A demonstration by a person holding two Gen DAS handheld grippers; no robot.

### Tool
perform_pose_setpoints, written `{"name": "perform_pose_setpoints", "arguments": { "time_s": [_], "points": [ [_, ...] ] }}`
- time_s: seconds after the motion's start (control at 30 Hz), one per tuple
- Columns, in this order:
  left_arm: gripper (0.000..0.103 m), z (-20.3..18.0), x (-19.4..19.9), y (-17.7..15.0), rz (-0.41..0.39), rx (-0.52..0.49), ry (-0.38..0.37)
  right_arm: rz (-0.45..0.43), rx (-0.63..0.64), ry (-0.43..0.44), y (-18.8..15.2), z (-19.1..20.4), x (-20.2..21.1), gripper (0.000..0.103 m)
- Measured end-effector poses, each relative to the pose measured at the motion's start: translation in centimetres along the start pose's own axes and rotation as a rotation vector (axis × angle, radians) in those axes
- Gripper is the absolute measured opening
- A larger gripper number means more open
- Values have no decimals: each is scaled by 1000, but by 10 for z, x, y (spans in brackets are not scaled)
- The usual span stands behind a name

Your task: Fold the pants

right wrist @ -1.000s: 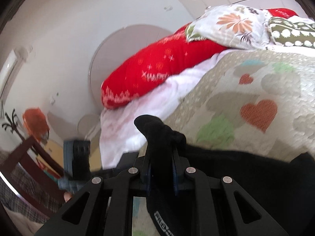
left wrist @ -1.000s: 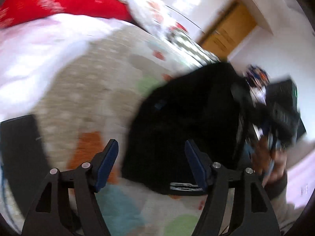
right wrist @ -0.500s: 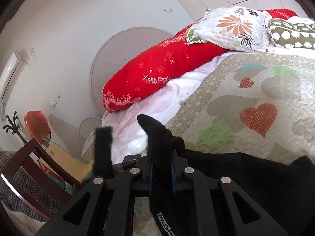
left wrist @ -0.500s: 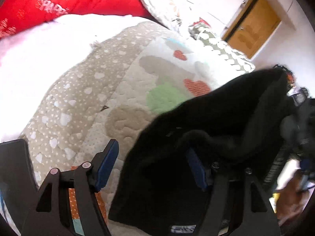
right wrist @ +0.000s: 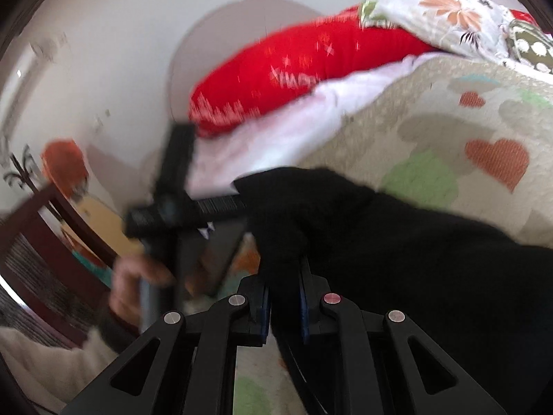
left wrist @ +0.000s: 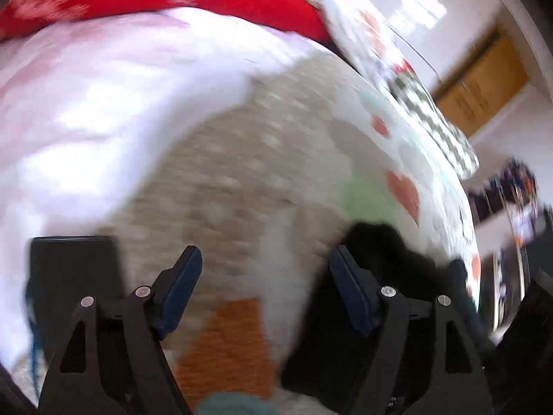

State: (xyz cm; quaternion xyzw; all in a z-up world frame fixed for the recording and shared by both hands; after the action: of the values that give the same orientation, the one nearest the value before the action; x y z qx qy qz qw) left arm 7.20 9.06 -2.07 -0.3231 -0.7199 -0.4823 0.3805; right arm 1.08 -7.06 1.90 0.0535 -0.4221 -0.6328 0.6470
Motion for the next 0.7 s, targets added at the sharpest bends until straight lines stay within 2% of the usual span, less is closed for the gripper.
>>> {"name": "perform_pose_setpoints", "arguments": {
  "time_s": [0.07, 0.17, 0.23, 0.37, 0.4, 0.5, 0.53, 0.6, 0.63, 0.7],
  "points": [
    [77, 16, 11, 2, 0, 67, -34, 50, 16, -29, -12, -5, -21, 13],
    [77, 21, 26, 2, -33, 73, -37, 188, 59, -96, -43, -12, -56, 21],
    [77, 19, 32, 2, -43, 60, -55, 190, 116, -124, -46, -4, -54, 23],
    [79, 0, 30, -3, -36, 15, -90, 183, 77, -73, -44, 3, -22, 32],
    [80, -8, 30, -10, -32, -10, -98, 168, 78, -90, -41, 2, -8, 38],
    [82, -30, 24, -25, -4, -68, -104, 64, 80, -209, -28, -17, 47, 42],
    [82, -36, 21, -29, 5, -85, -101, 7, 63, -270, -21, -30, 75, 43],
    [82, -47, 10, -36, 23, -122, -73, -79, 27, -354, -8, -52, 113, 56],
    [82, -51, 6, -37, 30, -135, -55, -135, 1, -424, -1, -70, 136, 60],
    [82, -61, -2, -36, 22, -158, -32, -200, -37, -503, 10, -100, 165, 63]
  ]
}}
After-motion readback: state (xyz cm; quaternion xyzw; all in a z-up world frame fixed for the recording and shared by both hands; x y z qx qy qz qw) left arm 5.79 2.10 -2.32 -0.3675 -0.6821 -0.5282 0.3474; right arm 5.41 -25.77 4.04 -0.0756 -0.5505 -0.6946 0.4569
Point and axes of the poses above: each gripper's, at about its wrist camera, not at the fingertips, and x roughly against the way its jaws point, z to its left, y to its top, the point moved 9 cm from there along -x, roughly the way its jaws point, and after that the axes turned 12 degrees about y, right-handed, at the moved point
